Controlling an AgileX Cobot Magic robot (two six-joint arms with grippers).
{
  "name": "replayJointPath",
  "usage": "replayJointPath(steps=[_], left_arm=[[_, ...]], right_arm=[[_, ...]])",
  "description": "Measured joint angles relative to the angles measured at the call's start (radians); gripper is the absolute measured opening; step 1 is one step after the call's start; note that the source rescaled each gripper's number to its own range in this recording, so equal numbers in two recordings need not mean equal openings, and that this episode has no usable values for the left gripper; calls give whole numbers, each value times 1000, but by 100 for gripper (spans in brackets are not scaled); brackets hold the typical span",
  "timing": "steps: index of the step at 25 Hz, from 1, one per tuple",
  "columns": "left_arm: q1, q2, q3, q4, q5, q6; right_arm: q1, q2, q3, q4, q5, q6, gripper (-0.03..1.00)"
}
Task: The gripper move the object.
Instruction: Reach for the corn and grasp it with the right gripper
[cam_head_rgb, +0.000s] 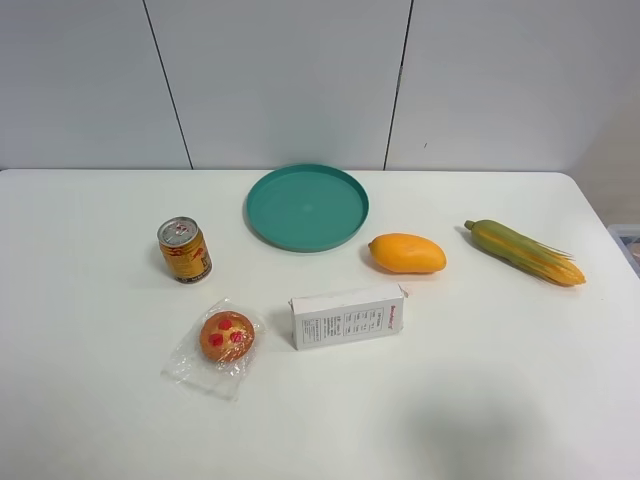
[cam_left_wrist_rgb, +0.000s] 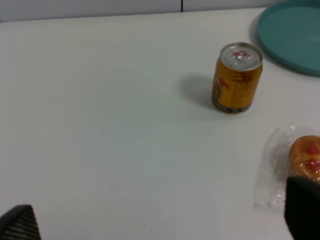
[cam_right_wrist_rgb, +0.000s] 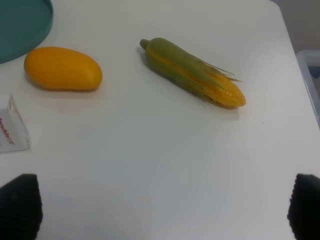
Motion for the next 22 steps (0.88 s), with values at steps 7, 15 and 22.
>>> replayJointPath(steps=[7, 15, 22], left_arm=[[0, 0, 0, 0, 0, 0], [0, 0, 0, 0, 0, 0], [0, 0, 0, 0, 0, 0]], right_arm=[[0, 0, 0, 0, 0, 0, 100], [0, 0, 0, 0, 0, 0, 100], [0, 0, 0, 1, 0, 0, 100]])
